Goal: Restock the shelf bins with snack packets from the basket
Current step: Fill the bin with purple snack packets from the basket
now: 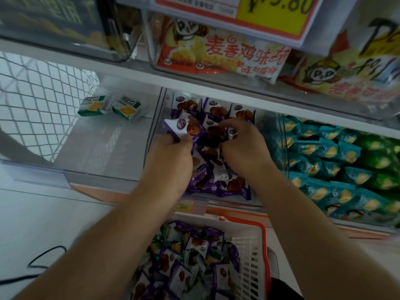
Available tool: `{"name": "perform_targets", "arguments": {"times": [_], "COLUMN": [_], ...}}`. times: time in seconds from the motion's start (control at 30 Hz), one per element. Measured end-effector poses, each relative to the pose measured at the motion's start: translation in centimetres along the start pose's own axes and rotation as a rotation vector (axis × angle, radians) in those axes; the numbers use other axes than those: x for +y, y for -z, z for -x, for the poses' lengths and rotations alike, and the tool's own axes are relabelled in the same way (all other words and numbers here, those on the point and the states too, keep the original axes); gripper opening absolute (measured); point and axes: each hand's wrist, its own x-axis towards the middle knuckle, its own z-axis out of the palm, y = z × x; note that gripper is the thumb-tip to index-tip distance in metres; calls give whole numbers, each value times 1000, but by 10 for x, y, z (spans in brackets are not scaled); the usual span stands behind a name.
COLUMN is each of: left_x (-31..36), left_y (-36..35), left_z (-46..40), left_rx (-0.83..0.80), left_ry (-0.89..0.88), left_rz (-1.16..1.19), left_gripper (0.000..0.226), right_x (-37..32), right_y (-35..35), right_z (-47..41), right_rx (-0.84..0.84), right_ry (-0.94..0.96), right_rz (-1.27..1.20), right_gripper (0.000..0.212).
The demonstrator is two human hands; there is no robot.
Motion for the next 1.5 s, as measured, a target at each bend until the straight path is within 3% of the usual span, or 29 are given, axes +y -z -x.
{"name": "perform_targets", "arguments": {"times": [0.13,0.23,0.3,0.43,0.57,0.63,0.8,0.93,1.0,1.13,1.5], "left_x": [4,10,10,1,-6,-11,-33,-37,-34,-30,-31], "left_y": [1,0,-3,-10,-7,-5,-4,-9,-12,-12,-11], "left_z": [-7,-14,-18,-22,-24,-31,-54,-50,-43,-39,-41], "left_rx": [-75,-143,-194,-216,-212,-239,-376,-337,-310,-258,-145], "left_ry": [-18,-111,-151,-238,-403,-516,-491,-449,-425,-376,-509], "left_rz": [-113,-341,-450,-514,-702,-823,-994,-1068,-1091,-1126,-1026], "left_gripper": [24,37,35,30,26,37,86,83,72,73,58], "right_x": [-6,-2,0,-1,-4,-7,-2,-4,-5,-2,15], "right_y": [19,24,25,25,17,10,-6,-8,-9,-11,0], "right_z": [11,14,14,10,9,10,9,12,15,16,9], "right_rx": [-161,-90,-2,42,192,188,82,55,18,-50,-127], "right_ry": [353,571,640,492,266,169,-24,17,78,82,134], "right_rz": [141,301,304,284,533,662,740,700,687,680,505], "right_gripper": [84,73,59,47,60,62,55,53,42,25,60]}}
